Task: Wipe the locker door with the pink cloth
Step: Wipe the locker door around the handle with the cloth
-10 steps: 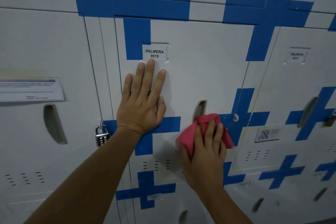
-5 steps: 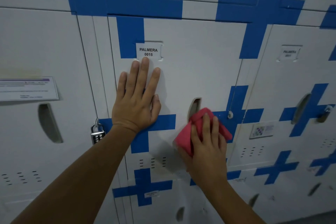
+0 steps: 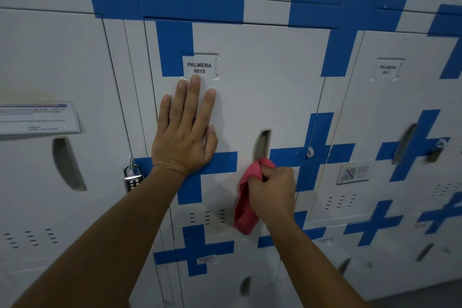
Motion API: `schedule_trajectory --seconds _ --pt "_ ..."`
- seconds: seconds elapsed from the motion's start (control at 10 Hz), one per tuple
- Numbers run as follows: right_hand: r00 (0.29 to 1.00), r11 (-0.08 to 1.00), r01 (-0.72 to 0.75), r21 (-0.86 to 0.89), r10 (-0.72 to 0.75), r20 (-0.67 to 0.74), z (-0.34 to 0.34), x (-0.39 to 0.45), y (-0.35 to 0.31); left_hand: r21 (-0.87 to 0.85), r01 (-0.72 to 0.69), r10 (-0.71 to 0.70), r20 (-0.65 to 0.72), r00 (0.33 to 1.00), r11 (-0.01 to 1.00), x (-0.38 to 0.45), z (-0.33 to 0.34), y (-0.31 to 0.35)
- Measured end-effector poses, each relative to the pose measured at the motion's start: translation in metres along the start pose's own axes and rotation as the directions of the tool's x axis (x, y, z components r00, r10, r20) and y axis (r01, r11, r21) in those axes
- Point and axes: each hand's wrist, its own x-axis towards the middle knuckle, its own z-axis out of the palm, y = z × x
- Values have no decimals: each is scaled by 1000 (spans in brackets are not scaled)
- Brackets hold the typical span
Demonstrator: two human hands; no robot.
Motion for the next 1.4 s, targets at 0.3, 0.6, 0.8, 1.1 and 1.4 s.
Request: schedule_trajectory --seconds 0.3,0.6,0.8,1.1,1.4 --pt "958 955 272 -120 -281 -65 -21 7 -21 0 -6 6 -16 1000 1000 0 0 0" --pt "910 497 389 -776 -341 237 -13 -8 -10 10 1 -1 21 1000 1000 0 -1 -1" --pt "929 606 366 -706 -273 248 -4 -19 11 9 -1 1 19 1000 1000 0 -1 -1" --pt "921 571 389 -723 -261 289 -22 -1 -21 -8 -4 5 14 1000 1000 0 -1 0" --pt "985 981 159 -108 -166 -56 -10 4 -13 -19 -7 7 -13 1000 1000 -1 1 0"
